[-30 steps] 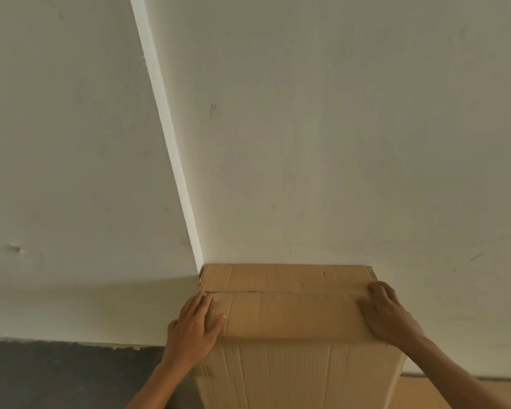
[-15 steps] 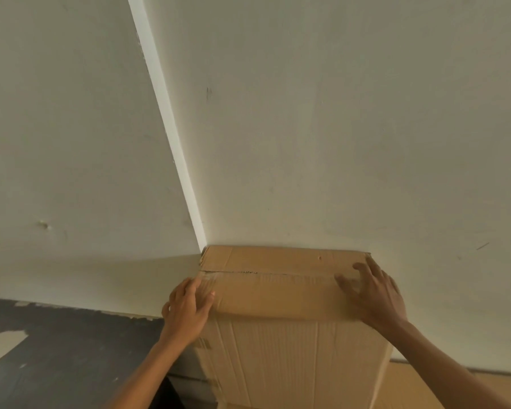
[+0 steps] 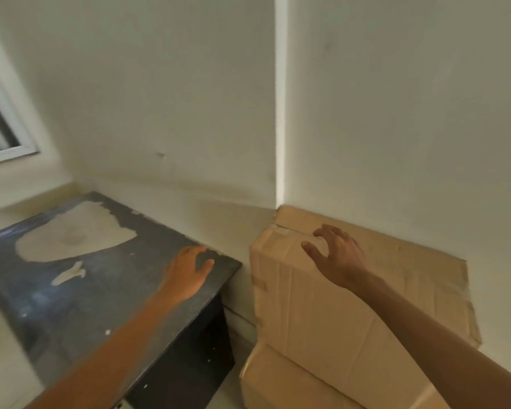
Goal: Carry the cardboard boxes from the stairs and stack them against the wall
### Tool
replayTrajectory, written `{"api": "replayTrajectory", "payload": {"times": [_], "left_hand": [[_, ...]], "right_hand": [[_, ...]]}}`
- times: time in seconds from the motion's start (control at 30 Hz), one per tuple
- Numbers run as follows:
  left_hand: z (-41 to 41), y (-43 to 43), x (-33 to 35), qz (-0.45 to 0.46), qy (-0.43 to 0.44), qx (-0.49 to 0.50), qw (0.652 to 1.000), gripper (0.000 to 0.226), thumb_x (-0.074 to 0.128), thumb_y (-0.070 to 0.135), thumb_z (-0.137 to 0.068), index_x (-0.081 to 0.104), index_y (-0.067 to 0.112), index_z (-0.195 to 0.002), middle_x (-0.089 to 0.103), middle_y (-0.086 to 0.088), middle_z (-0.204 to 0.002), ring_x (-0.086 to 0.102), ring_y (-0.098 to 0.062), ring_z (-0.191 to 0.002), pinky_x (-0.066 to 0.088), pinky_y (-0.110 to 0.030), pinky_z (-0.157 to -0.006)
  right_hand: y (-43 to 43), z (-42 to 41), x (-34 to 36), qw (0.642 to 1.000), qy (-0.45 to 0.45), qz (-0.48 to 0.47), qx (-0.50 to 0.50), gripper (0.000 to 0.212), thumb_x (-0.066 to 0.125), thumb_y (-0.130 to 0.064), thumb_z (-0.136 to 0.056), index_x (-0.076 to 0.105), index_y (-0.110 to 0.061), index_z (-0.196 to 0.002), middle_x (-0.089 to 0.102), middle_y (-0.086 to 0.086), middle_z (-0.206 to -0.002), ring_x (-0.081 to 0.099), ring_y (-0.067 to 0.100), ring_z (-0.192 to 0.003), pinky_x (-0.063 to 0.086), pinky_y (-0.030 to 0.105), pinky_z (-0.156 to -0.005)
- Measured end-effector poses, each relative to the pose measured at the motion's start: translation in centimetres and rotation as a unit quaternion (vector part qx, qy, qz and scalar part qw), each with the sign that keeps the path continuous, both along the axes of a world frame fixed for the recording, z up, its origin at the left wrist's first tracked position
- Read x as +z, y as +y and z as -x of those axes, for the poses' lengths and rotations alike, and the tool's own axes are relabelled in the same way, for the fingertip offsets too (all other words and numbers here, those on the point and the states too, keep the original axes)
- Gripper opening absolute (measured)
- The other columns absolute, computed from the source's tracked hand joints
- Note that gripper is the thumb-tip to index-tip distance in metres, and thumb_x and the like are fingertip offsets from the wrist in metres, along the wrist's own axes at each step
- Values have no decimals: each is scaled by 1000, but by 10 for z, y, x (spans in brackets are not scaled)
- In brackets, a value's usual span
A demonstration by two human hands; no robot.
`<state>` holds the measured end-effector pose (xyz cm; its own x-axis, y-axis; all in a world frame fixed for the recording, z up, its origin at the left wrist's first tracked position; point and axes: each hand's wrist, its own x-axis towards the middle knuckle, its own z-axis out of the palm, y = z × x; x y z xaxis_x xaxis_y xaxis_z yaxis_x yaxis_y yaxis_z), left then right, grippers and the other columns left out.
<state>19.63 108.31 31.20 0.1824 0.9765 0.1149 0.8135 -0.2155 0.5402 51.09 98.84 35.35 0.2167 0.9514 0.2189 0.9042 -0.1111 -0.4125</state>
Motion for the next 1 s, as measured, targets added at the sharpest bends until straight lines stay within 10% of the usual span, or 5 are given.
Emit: {"api": "replayTrajectory", "payload": {"times": [0.5, 1.0], "left_hand": [[254, -197, 33, -13, 49, 257, 965, 49, 54, 40, -93, 47, 19, -137, 45, -6, -145, 42, -26, -133, 33, -43, -109], [467, -556, 33, 4, 45, 536, 843, 44, 57, 38, -92, 52, 18, -130, 52, -5, -137, 48, -25, -126, 38, -49, -105]], "right_hand": [[-11, 271, 28, 954, -54, -1, 295, 56, 44, -55, -94, 50, -17, -135, 48, 4, -144, 42, 25, -134, 25, 40, -113], [-172, 551, 21, 794, -93, 70, 597, 64, 50, -52, -93, 38, -16, -145, 35, 5, -153, 37, 22, -138, 29, 38, -112]]}}
